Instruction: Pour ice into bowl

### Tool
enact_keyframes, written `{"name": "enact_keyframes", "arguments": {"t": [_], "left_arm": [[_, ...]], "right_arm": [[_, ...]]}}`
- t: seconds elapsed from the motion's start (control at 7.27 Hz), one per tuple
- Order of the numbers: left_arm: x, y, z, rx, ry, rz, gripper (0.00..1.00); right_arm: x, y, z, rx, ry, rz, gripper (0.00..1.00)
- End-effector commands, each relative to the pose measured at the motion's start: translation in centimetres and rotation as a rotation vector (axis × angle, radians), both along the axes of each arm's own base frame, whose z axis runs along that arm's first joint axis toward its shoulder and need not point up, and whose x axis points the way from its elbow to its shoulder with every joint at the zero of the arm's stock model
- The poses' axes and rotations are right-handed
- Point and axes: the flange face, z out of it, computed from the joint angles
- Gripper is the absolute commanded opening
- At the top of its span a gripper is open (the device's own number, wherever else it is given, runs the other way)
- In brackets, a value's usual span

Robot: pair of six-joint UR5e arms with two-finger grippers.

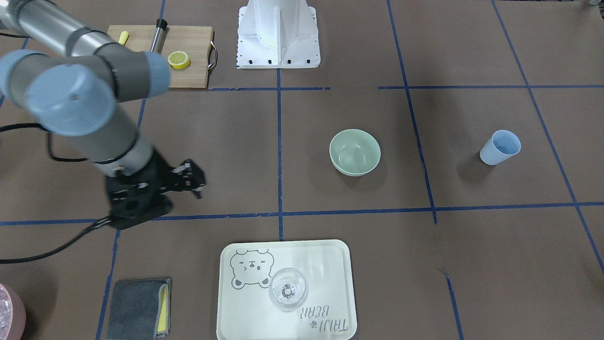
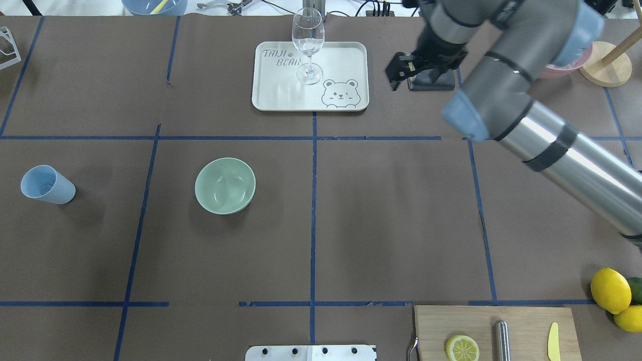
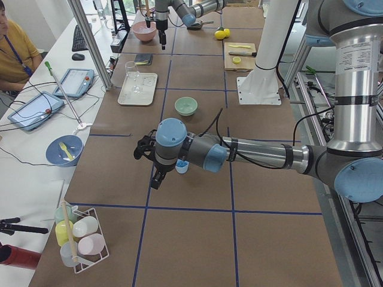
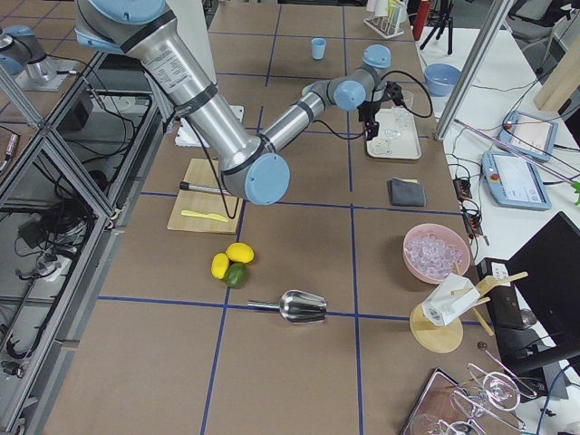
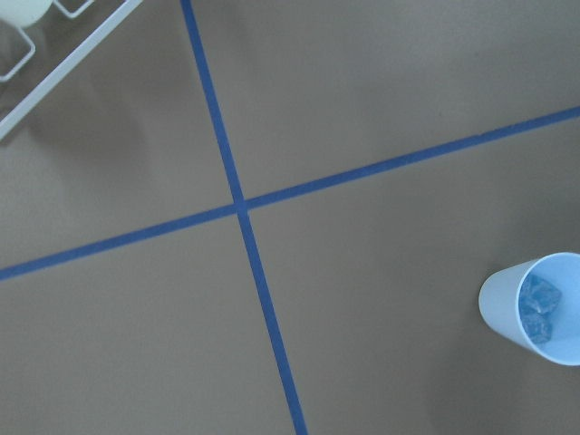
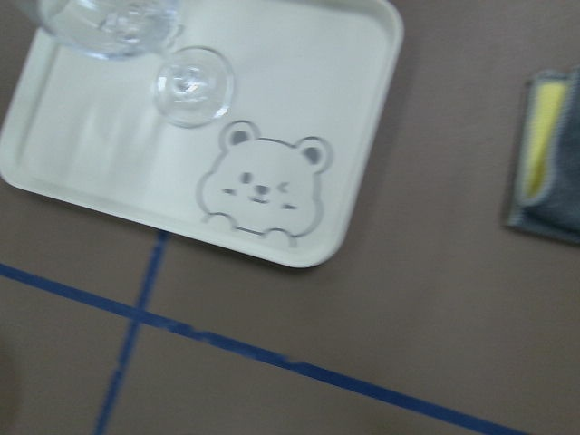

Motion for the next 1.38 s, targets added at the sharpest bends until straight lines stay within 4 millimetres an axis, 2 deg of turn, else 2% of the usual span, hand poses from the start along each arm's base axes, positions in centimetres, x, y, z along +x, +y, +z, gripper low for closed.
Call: {"name": "enact_keyframes", "arguments": {"t": [0.0, 0.14, 0.28, 0.41, 0.55, 0.69, 0.83, 0.96, 1.24], "left_arm": [[0.1, -1.7, -3.3, 0.154, 0.006, 0.000, 1.00], [0.1, -2.0, -3.9, 0.307, 0.016, 0.004, 1.00], [0.2, -1.6, -5.0, 0.327, 0.061, -0.053, 1.00], [0.9, -1.2, -5.9, 0.281, 0.124, -0.126, 1.00], [2.6, -0.4, -5.6, 0.309, 0.119, -0.139, 1.00], [5.5, 1.2, -5.1, 0.337, 0.082, -0.153, 1.00], [8.1, 2.7, -5.2, 0.317, 0.079, -0.194, 1.00], [10.5, 5.1, -4.4, 0.292, 0.103, -0.243, 1.00], [13.9, 9.8, -1.1, 0.218, 0.132, -0.318, 1.00]], "right_arm": [[15.5, -0.6, 12.6, 0.113, 0.059, -0.095, 1.00], [20.8, 0.8, 17.4, 0.101, 0.067, -0.088, 1.00], [25.6, 3.5, 22.2, 0.008, 0.016, -0.040, 1.00], [28.7, 6.5, 26.2, -0.064, -0.023, -0.006, 1.00], [30.5, 8.8, 27.5, -0.070, -0.007, 0.017, 1.00], [31.0, 11.0, 27.9, -0.058, 0.030, 0.022, 1.00], [31.4, 12.5, 27.2, -0.034, 0.068, 0.033, 1.00], [31.5, 13.2, 27.4, -0.036, 0.067, 0.033, 1.00], [31.5, 13.5, 27.7, -0.043, 0.068, 0.033, 1.00]]}}
